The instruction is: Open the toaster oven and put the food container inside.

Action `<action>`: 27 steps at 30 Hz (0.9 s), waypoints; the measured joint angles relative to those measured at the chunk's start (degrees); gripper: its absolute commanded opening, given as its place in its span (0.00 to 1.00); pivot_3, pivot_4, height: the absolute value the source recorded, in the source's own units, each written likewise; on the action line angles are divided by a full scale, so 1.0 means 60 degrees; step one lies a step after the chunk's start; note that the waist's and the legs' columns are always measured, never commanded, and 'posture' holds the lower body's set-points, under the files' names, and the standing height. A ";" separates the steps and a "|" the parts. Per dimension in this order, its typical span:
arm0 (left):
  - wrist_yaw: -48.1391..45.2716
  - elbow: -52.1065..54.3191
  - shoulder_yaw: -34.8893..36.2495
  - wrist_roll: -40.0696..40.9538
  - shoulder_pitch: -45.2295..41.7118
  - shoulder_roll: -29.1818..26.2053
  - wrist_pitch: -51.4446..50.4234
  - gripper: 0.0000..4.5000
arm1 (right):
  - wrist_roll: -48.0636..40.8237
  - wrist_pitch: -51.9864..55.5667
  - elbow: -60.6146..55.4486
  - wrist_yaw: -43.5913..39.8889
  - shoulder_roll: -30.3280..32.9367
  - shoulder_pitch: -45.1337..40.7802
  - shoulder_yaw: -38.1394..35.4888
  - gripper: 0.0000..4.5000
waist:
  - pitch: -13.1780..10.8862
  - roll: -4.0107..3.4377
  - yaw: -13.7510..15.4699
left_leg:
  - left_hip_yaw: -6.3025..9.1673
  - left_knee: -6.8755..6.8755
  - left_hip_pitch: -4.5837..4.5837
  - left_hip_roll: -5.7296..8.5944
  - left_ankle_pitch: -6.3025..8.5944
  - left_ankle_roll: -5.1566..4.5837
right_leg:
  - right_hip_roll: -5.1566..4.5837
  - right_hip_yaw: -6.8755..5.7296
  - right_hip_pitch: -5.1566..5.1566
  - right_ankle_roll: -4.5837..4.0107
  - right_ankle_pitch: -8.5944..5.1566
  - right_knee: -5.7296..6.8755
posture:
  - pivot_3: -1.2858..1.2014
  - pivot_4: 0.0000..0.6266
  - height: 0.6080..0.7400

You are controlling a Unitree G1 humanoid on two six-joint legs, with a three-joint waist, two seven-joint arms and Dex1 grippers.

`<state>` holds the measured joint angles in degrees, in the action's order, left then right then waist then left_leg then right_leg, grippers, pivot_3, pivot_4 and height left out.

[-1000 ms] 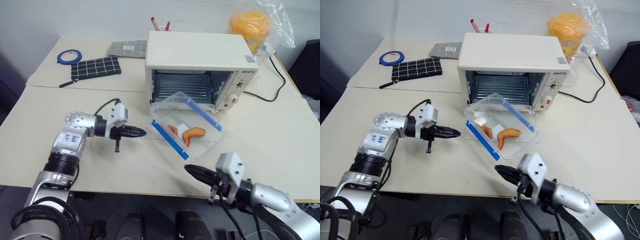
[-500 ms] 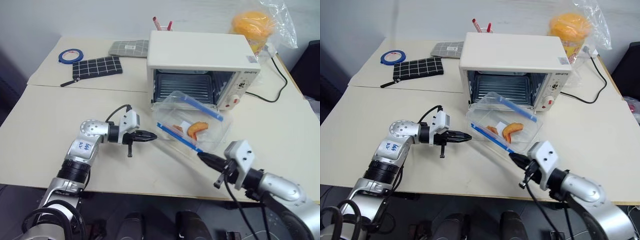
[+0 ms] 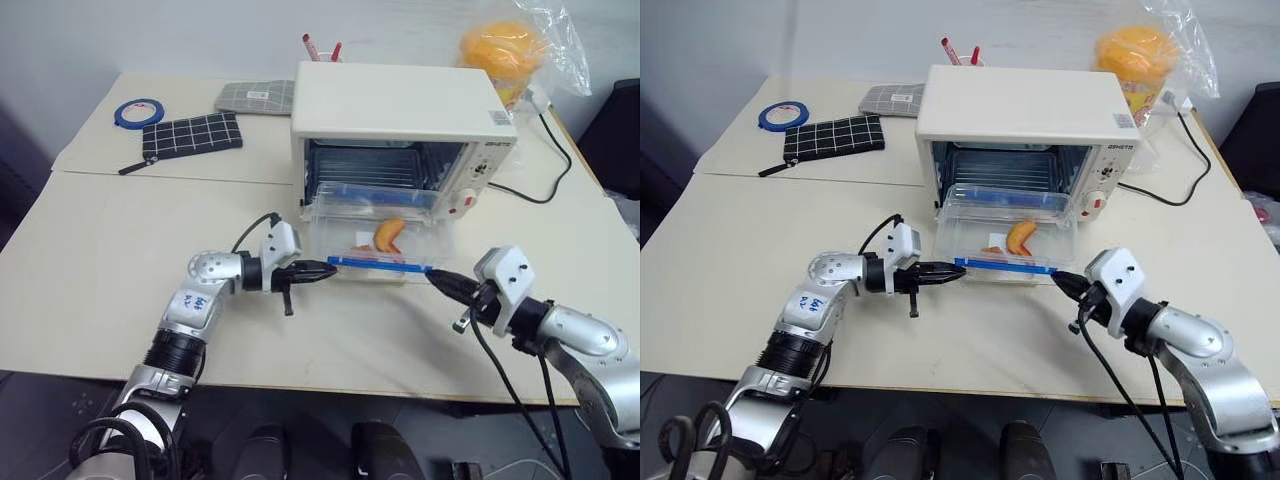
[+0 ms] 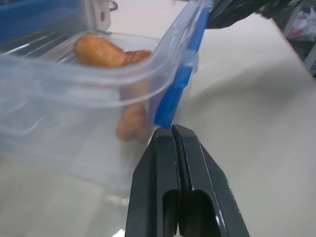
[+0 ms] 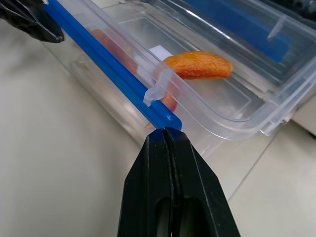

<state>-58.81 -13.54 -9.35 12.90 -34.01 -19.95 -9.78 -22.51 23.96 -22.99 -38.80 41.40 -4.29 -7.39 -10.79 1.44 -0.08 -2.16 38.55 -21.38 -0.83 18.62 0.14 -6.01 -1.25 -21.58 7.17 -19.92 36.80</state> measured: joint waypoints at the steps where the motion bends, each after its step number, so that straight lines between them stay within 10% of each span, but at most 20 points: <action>1: 0.0136 -0.0019 -0.0003 -0.0004 -0.0001 0.0115 -0.0008 0.01 | 0.0127 -0.0164 0.0266 -0.0099 0.0000 -0.0181 0.0073 0.00 | 0.0000 0.0000 0.0000 | 0.0000 0.0001 0.0000 0.0000 0.0000 0.0000 | 0.0000 0.0000 0.0000 0.0000 0.0000 -0.0002 | 0.52 0.24 1.00; 27: 0.3732 -0.4010 0.1213 -0.0537 -0.2395 0.2034 0.2083 0.01 | 0.2460 -0.2581 0.5351 0.0244 -0.0941 -0.4340 0.0782 0.00 | -0.0002 -0.0002 0.0003 | -0.0003 0.0049 -0.0032 0.0008 0.0001 0.0001 | -0.0016 -0.0029 -0.0008 0.0013 0.0007 0.0007 | 0.52 0.24 1.00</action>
<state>-36.41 -37.60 -2.07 9.68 -48.37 -7.75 2.71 -7.75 8.47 9.11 -37.34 35.76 -30.33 -2.70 -10.80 1.43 -0.06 -2.18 38.84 -21.57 -0.78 18.63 0.14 -6.11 -1.42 -21.63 7.25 -19.88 36.84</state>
